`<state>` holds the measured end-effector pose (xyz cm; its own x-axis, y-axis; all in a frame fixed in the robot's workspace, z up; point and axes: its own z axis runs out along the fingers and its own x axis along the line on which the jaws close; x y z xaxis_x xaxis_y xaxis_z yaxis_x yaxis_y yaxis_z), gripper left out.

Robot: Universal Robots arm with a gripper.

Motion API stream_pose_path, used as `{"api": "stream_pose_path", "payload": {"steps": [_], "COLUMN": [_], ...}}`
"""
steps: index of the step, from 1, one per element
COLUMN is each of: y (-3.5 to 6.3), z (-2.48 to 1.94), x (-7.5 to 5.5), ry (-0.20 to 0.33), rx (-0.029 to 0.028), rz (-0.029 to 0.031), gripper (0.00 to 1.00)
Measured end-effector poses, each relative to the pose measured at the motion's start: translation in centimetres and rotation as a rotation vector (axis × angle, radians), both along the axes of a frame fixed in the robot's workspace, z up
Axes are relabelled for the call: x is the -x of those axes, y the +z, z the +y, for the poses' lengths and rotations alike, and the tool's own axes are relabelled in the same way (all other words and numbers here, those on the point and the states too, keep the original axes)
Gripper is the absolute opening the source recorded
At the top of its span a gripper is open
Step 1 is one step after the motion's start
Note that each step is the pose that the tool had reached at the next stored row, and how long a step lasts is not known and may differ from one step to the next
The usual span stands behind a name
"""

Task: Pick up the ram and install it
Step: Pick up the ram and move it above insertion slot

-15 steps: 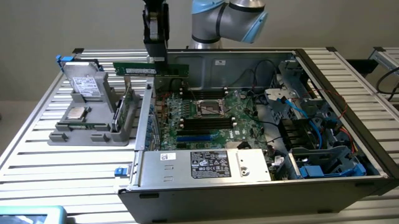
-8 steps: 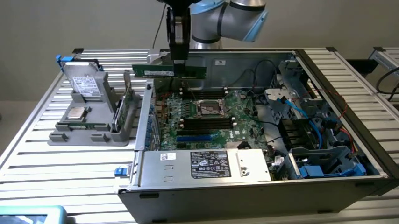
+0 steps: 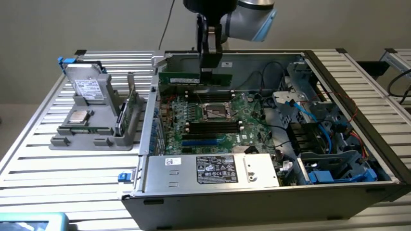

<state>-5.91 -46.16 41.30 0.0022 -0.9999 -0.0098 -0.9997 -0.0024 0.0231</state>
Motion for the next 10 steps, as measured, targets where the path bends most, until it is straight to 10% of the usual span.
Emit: {"api": "stream_pose_path", "payload": {"steps": [6, 10], "y": [-0.62, -0.77], "z": [0.48, 1.58], "x": [-2.5, -3.4], "ry": [0.0, 0.0], "rx": [-0.0001, 0.0013], "rz": [-0.0064, -0.0201], "gripper": [0.14, 0.14]}}
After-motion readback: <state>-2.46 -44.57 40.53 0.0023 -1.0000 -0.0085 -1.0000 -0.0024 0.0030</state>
